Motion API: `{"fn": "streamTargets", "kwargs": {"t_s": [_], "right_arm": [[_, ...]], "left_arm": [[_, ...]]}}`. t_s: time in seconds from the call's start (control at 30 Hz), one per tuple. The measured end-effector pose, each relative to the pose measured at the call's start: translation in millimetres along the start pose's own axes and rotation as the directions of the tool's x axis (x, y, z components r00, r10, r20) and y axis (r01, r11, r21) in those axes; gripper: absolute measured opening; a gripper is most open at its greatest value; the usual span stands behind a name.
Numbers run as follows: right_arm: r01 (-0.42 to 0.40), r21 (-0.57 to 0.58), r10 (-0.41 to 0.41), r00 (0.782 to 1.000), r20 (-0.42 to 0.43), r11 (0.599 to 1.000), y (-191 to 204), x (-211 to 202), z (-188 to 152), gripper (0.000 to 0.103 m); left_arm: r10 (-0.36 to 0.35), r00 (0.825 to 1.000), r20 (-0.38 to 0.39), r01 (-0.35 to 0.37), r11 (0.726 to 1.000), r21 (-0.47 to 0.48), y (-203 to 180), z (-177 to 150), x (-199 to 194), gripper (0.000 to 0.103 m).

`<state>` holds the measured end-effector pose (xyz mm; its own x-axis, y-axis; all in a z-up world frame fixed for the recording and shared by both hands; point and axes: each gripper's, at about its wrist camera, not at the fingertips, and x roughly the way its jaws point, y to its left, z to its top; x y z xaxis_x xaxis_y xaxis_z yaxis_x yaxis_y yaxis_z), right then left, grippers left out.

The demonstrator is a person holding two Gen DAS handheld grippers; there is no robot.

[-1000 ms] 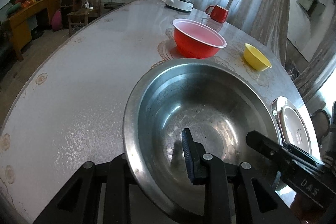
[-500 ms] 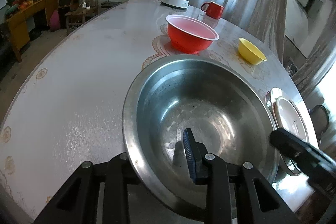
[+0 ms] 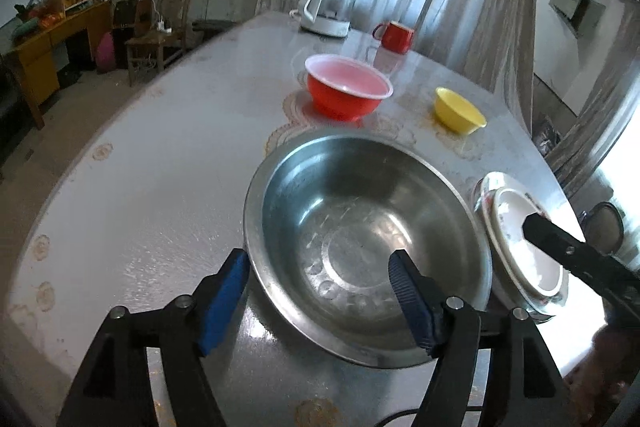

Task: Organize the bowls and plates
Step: 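Lower the steel basin onto the table beside the plate stack, open right tool, then move the right tool to the yellow bowl rim and close on it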

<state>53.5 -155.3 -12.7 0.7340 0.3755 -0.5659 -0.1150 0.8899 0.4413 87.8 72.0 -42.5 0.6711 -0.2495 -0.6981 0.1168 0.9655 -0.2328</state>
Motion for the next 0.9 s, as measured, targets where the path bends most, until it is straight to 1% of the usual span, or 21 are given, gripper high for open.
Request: {"fn": "streamTargets", "kwargs": {"t_s": [0.1, 0.13, 0.23, 0.3, 0.37, 0.43, 0.57, 0.63, 0.7, 0.83, 0.9], "right_arm": [[-0.002, 0.001, 0.002, 1.0, 0.008, 1.0, -3.5, -4.3, 1.9, 0.036], [0.001, 0.002, -0.001, 1.0, 0.01, 1.0, -5.6, -6.3, 3.3, 0.036], [0.018, 0.006, -0.018, 0.999, 0.028, 1.0, -14.6, -14.9, 8.6, 0.036], [0.032, 0.012, -0.033, 0.999, 0.04, 0.999, -23.6, -19.1, 13.8, 0.036], [0.056, 0.016, -0.057, 0.997, 0.049, 0.998, -35.2, -24.0, 20.6, 0.036], [0.085, 0.022, -0.086, 0.994, 0.063, 0.996, -47.9, -29.6, 28.4, 0.036], [0.12, 0.044, -0.123, 0.99, 0.068, 0.992, -75.4, -37.3, 46.6, 0.036], [0.144, 0.054, -0.148, 0.986, 0.071, 0.988, -89.0, -39.8, 55.2, 0.036], [0.169, 0.062, -0.174, 0.982, 0.076, 0.984, -102.2, -41.0, 63.4, 0.036], [0.213, 0.075, -0.218, 0.973, 0.074, 0.974, -129.7, -38.3, 82.9, 0.036], [0.235, 0.066, -0.239, 0.969, 0.066, 0.97, -141.0, -33.8, 93.9, 0.037]], "left_arm": [[-0.01, 1.0, 0.023, 0.01, 1.0, -0.007, -4.3, 4.5, -9.1, 0.08], [-0.018, 0.999, 0.027, 0.019, 1.0, -0.008, -7.4, 7.6, -12.1, 0.08], [-0.065, 0.998, 0.023, 0.065, 0.998, 0.017, -25.4, 21.9, -17.7, 0.08], [-0.083, 0.996, 0.034, 0.081, 0.995, 0.053, -42.0, 31.1, -21.5, 0.085], [-0.092, 0.994, 0.051, 0.086, 0.99, 0.111, -61.0, 39.7, -25.4, 0.089], [-0.096, 0.993, 0.063, 0.084, 0.983, 0.165, -78.5, 47.8, -26.6, 0.089], [-0.113, 0.992, 0.062, 0.097, 0.969, 0.228, -105.9, 63.6, -21.3, 0.09], [-0.114, 0.992, 0.062, 0.095, 0.963, 0.252, -117.6, 71.4, -16.4, 0.092], [-0.111, 0.992, 0.062, 0.091, 0.959, 0.269, -127.5, 77.7, -9.2, 0.093], [-0.1, 0.994, 0.039, 0.085, 0.953, 0.291, -144.7, 90.8, 6.4, 0.094], [-0.091, 0.995, 0.04, 0.075, 0.949, 0.307, -152.0, 97.9, 12.9, 0.094]]}}
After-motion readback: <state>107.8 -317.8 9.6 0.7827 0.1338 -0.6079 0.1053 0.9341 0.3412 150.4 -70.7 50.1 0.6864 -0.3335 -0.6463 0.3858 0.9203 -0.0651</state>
